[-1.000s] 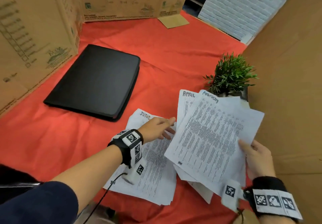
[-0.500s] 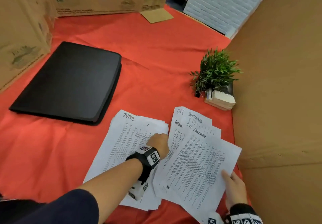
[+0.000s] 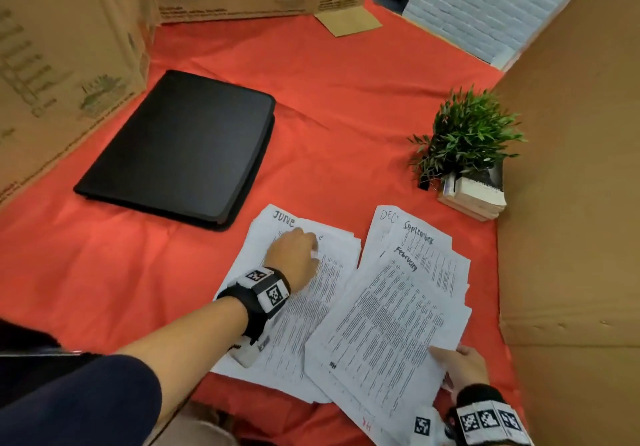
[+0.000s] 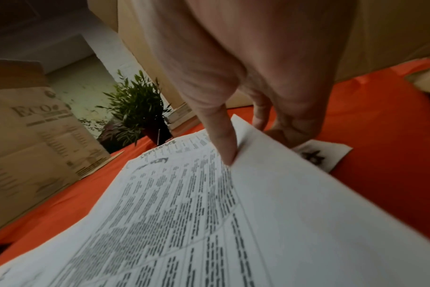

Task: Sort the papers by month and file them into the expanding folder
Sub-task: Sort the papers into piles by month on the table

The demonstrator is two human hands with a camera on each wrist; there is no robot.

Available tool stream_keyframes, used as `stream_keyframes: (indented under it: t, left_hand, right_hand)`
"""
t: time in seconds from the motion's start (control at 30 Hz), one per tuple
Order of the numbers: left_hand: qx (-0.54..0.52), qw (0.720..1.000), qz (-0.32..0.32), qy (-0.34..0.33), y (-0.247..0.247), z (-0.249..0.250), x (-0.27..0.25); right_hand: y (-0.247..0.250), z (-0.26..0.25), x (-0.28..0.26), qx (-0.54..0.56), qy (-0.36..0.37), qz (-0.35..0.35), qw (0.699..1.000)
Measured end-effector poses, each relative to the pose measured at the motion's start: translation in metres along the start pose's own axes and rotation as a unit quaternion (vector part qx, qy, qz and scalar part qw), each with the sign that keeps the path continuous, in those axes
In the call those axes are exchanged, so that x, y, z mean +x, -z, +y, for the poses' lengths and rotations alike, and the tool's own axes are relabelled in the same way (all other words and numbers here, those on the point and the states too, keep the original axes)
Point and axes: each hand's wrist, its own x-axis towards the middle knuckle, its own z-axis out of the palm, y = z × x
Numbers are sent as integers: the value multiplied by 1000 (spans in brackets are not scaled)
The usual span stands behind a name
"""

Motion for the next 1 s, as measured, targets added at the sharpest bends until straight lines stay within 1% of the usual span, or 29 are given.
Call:
stream_keyframes:
  t: [0.03,0.07,0.1,0.13,0.17,0.23,0.27,0.37,0.43,0.47,0.53,0.63,0.7,0.77,0.8,0.83,0.9,0.97,1.0]
  left_hand:
    - [20,998,53,37,11,-15,-2]
    - [36,992,89,82,20,-31,-4]
    - [39,986,99,129,26,-46,-5]
    - [33,982,78,168,31,-57,-6]
    - [28,980,38,191,34,-66,-7]
    - [33,980,-39,194,33,-76,-8]
    - [34,980,-52,187,31,-78,-9]
    - [4,982,-36,186,28,-81,-11]
    - [11,985,-29,172,31,-77,-12]
    - [26,987,-29,158,35,-75,-13]
    - [92,987,-37,130,42,-72,-12]
    - [225,970,-51,80,60,-61,-10]
    - [234,970,-56,37,72,-53,-10]
    - [166,985,-50,-19,77,-50,-8]
    - [116,991,-40,-47,78,-48,-8]
    - [71,995,-22,-65,78,-46,-8]
    - [8,995,51,-81,82,-39,-10]
    - [-51,983,156,-82,95,-31,-10]
    - [-90,970,210,-87,105,-28,-9]
  right_hand:
    - [-2,0,1,0,8,1,1000]
    - [-3,-2,1,-8,17,-4,1000]
    - [-5,-5,0,-17,25,-13,999]
    - [-7,-7,-1,-26,40,-22,999]
    - [-9,-9,-4,-26,54,-26,998]
    - [-15,-17,-14,-30,95,-43,994]
    - [-17,-20,-18,-38,110,-48,992]
    - [-16,-27,-25,-72,159,-27,984]
    - [-11,-29,-25,-146,179,22,973]
    - [-8,-30,-27,-160,187,48,968]
    - [-2,-36,-37,-170,213,88,958]
    - [9,-51,-50,-152,272,115,943]
    - [14,-59,-54,-76,287,98,950]
    - [18,-62,-58,7,281,54,958]
    - [20,-61,-56,37,263,35,964]
    - [21,-60,-52,72,242,12,968]
    - [23,-52,-39,124,185,-31,974]
    - [20,-47,-35,155,132,-62,977]
    - [18,-46,-37,169,115,-71,976]
